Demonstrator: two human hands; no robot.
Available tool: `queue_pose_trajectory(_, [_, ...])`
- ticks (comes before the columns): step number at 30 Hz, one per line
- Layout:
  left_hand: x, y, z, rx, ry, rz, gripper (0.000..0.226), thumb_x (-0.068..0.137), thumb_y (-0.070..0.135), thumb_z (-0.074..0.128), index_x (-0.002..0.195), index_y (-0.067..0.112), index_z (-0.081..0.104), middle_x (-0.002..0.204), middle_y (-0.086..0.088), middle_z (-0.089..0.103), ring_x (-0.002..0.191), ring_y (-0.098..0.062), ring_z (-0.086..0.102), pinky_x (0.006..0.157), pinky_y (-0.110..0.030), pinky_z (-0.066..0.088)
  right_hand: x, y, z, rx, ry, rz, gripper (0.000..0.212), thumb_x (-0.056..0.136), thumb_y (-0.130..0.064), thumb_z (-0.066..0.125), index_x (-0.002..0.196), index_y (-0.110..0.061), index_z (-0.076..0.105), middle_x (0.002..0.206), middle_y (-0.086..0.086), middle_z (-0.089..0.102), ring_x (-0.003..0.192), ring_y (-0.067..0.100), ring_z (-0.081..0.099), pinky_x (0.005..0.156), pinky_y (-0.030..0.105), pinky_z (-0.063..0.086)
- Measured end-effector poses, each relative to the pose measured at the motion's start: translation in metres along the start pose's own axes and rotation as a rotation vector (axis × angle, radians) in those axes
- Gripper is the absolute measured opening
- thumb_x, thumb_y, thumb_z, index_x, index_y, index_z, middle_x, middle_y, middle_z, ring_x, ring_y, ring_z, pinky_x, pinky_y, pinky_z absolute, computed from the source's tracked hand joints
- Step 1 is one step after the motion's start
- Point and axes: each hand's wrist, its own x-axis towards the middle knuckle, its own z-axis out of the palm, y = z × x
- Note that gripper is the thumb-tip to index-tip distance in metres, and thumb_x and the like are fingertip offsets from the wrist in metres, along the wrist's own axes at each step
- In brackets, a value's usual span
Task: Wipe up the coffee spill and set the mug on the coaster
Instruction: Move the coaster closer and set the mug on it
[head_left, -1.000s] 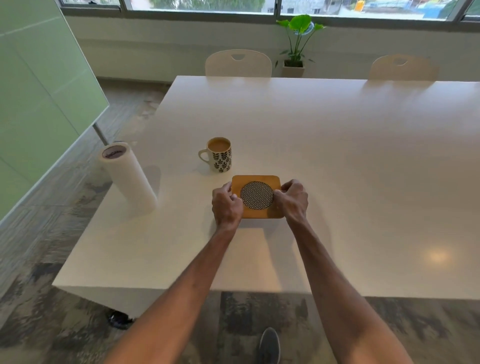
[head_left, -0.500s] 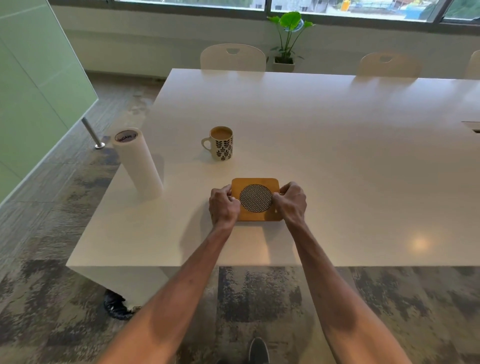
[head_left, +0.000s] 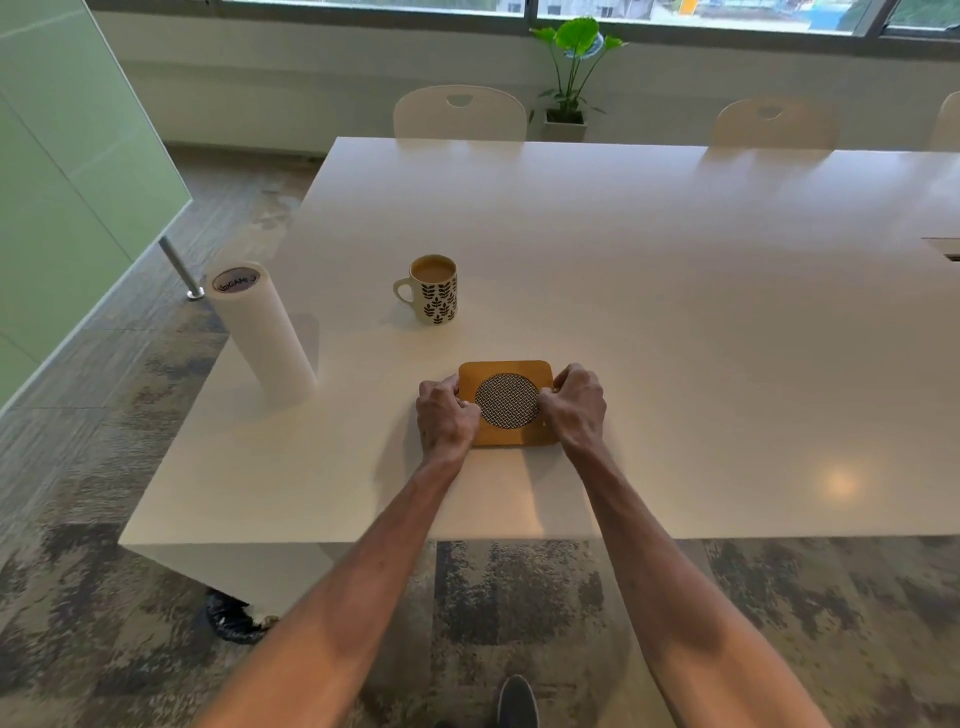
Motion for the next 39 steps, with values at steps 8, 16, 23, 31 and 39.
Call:
queue_pose_trajectory(8, [0.000, -0.002, 0.003, 0.016, 0.014, 0.031, 0.050, 0.096, 0.002, 0.061, 0.145, 0.006, 0.065, 0.134, -0.019, 0.060, 0.124, -0.034, 0.063, 0.105, -0.037, 0.053, 0.001, 0.005, 0.003, 0.002, 0.010, -0.012, 0.024, 0.094, -0.018, 0.069, 0.111, 0.000, 0.068, 0.116, 0.019, 0.066, 0.107, 0.035, 0.065, 0.094, 0.043, 0.053])
queue_pose_trajectory(16, [-0.005, -0.002, 0.008, -0.004, 0.058, 0.042, 0.059, 0.101, 0.004, 0.060, 0.159, 0.011, 0.054, 0.139, -0.016, 0.057, 0.128, -0.030, 0.060, 0.113, -0.035, 0.051, 0.004, 0.009, 0.006, 0.011, 0.025, -0.024, 0.020, 0.096, -0.015, 0.068, 0.111, -0.002, 0.069, 0.116, 0.017, 0.067, 0.107, 0.033, 0.066, 0.093, 0.040, 0.053])
queue_pose_trajectory(23, [-0.002, 0.003, 0.006, 0.069, 0.040, 0.053, 0.060, 0.100, 0.007, 0.062, 0.159, 0.007, 0.052, 0.142, -0.019, 0.056, 0.131, -0.035, 0.059, 0.114, -0.041, 0.051, 0.007, 0.009, 0.005, 0.004, 0.015, -0.025, 0.020, 0.093, -0.014, 0.068, 0.109, -0.002, 0.071, 0.113, 0.017, 0.069, 0.105, 0.034, 0.068, 0.092, 0.041, 0.056])
queue_pose_trajectory(31, [0.019, 0.017, 0.002, 0.246, 0.154, 0.135, 0.052, 0.101, 0.018, 0.069, 0.151, 0.008, 0.059, 0.142, -0.017, 0.058, 0.129, -0.034, 0.059, 0.097, -0.045, 0.060, 0.015, -0.015, 0.004, 0.009, 0.104, -0.206, 0.016, 0.096, -0.006, 0.067, 0.111, -0.002, 0.072, 0.110, 0.017, 0.068, 0.103, 0.034, 0.067, 0.082, 0.034, 0.052])
queue_pose_trajectory(39, [0.045, 0.015, -0.014, 0.103, 0.250, 0.132, 0.051, 0.098, 0.016, 0.065, 0.149, 0.010, 0.062, 0.144, -0.013, 0.059, 0.134, -0.030, 0.056, 0.105, -0.042, 0.055, 0.045, -0.057, 0.018, 0.069, -0.072, -0.425, 0.017, 0.097, -0.006, 0.068, 0.113, -0.005, 0.073, 0.110, 0.010, 0.069, 0.107, 0.028, 0.064, 0.088, 0.042, 0.059])
